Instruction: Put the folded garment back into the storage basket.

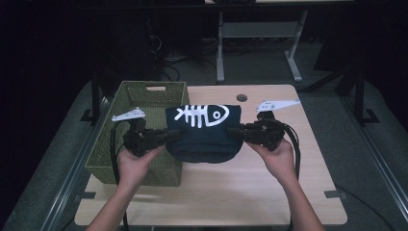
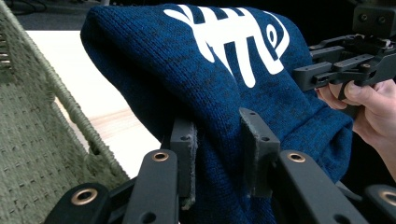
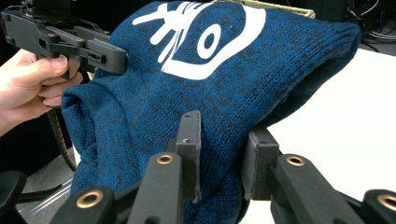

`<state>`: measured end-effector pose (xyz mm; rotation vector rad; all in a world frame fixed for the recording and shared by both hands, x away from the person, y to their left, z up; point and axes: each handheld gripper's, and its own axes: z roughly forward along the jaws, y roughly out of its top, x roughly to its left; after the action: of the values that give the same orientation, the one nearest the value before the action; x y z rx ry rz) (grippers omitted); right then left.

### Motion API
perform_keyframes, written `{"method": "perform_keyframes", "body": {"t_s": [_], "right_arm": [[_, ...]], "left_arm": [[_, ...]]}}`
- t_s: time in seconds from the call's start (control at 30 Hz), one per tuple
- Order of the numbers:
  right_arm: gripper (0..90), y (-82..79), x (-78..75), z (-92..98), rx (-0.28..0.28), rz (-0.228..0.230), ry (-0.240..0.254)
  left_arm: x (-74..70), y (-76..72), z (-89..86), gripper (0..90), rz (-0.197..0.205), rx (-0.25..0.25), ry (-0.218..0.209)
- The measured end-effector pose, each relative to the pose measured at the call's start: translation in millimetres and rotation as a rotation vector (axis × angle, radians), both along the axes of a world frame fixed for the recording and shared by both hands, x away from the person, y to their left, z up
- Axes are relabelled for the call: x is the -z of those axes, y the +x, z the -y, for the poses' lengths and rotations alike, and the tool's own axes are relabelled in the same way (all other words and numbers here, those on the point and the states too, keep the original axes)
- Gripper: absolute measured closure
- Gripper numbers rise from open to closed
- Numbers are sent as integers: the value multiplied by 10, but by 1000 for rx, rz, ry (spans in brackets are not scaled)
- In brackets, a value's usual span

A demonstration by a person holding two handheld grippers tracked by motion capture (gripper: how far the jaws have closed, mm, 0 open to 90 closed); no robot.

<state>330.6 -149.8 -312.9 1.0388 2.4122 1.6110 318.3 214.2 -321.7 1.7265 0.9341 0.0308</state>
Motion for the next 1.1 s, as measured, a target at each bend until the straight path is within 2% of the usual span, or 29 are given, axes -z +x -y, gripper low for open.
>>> {"method": "perform_keyframes", "body": {"t_s": [0.2, 0.5, 0.87, 1.1], "right_arm": [[714, 31, -25, -89, -5, 5, 2], [714, 87, -21, -237, -11, 0, 8], [714, 190, 3, -502, -27, 1, 23], [713, 221, -3, -608, -30, -3, 17]], "left_arm": [[0, 11, -80, 693, -7, -7, -14], [8, 37, -245, 692, -15, -20, -2], [23, 53, -501, 692, -36, -66, -25], [30, 56, -584, 692, -40, -80, -26]]}}
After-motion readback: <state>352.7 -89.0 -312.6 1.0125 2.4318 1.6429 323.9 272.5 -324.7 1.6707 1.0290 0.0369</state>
